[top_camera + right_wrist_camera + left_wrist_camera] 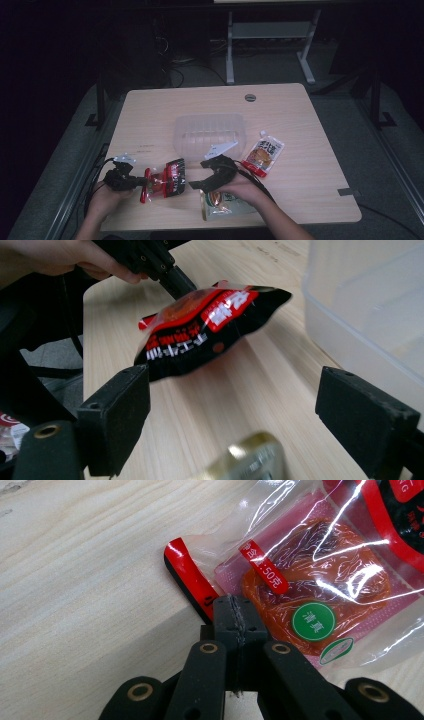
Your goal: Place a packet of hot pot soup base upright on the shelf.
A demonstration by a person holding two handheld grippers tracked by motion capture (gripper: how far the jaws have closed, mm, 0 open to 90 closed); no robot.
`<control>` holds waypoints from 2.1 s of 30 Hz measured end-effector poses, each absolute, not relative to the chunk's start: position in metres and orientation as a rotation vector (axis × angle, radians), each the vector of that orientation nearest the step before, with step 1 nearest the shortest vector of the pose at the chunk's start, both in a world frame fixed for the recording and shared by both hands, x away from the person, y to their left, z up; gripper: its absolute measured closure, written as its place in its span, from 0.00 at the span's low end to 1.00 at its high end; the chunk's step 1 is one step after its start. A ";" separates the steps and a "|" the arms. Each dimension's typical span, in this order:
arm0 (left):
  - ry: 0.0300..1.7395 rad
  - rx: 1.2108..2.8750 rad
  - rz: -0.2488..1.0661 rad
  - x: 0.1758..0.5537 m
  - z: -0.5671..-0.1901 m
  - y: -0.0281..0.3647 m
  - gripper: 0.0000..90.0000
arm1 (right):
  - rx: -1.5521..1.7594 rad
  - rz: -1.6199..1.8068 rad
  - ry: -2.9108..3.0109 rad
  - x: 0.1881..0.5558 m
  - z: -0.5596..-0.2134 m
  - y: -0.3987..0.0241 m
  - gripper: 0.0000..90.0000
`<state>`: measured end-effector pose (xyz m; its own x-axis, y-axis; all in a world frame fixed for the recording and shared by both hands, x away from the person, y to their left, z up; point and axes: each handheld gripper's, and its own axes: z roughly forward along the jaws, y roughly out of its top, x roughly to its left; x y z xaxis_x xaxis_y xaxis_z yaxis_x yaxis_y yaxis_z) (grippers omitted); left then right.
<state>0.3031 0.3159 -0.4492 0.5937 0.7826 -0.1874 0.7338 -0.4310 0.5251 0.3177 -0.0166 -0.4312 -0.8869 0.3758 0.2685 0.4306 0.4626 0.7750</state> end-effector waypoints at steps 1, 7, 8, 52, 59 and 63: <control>1.199 2.256 0.110 0.303 -0.449 0.316 1.00 | -0.719 -1.421 -2.633 0.319 -0.432 -0.012 0.15; 1.204 2.239 0.101 0.303 -0.450 0.317 1.00 | -0.700 -1.398 -2.624 0.326 -0.436 0.006 0.21; 1.202 2.241 0.098 0.303 -0.450 0.317 1.00 | -0.695 -1.395 -2.609 0.328 -0.438 0.009 0.22; 1.107 2.182 0.126 0.298 -0.442 0.307 1.00 | -0.329 -1.481 -2.470 0.327 -0.426 0.034 1.00; 1.124 2.145 0.167 0.291 -0.435 0.304 1.00 | -0.295 -1.532 -2.428 0.326 -0.412 0.011 1.00; 1.133 2.141 0.182 0.288 -0.432 0.304 0.93 | -0.287 -1.614 -2.365 0.325 -0.399 -0.003 1.00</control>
